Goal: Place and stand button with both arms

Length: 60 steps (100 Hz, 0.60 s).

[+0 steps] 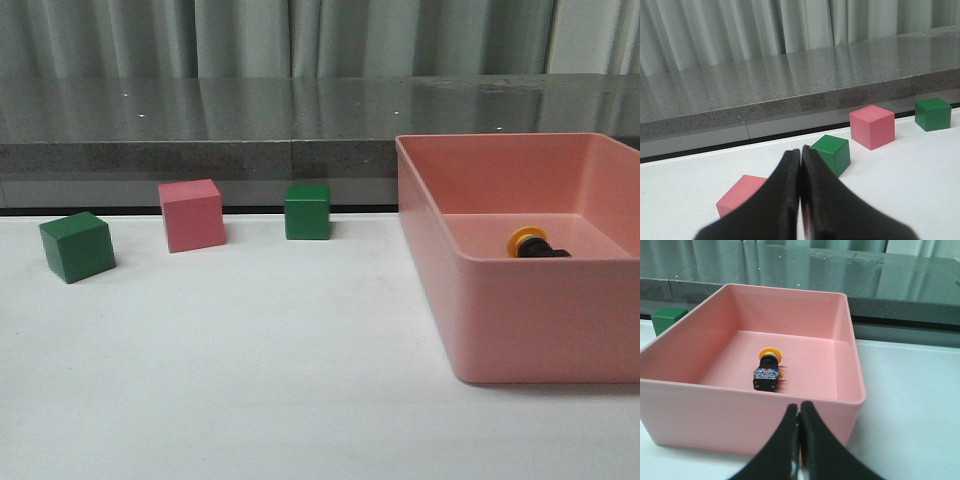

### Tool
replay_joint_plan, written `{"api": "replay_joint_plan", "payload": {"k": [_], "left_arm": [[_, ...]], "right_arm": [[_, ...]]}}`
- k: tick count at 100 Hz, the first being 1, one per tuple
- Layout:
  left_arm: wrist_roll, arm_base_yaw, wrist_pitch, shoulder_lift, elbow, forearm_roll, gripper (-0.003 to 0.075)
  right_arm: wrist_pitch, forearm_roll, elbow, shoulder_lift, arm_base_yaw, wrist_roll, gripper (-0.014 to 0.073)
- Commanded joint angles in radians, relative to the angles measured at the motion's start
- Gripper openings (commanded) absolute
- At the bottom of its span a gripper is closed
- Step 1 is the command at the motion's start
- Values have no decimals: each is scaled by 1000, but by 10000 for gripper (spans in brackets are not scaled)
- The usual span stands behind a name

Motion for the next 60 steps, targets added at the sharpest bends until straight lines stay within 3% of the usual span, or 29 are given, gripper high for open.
{"api": "replay_joint_plan", "payload": {"k": [1, 60], "left_arm": [[-11, 3, -79, -33, 30, -12, -19], [-11, 3, -79, -33, 30, -12, -19]], "right_arm": [[-87, -1, -13, -21, -6, -3, -61], [-93, -3, -13, -21, -6, -3, -61]]}}
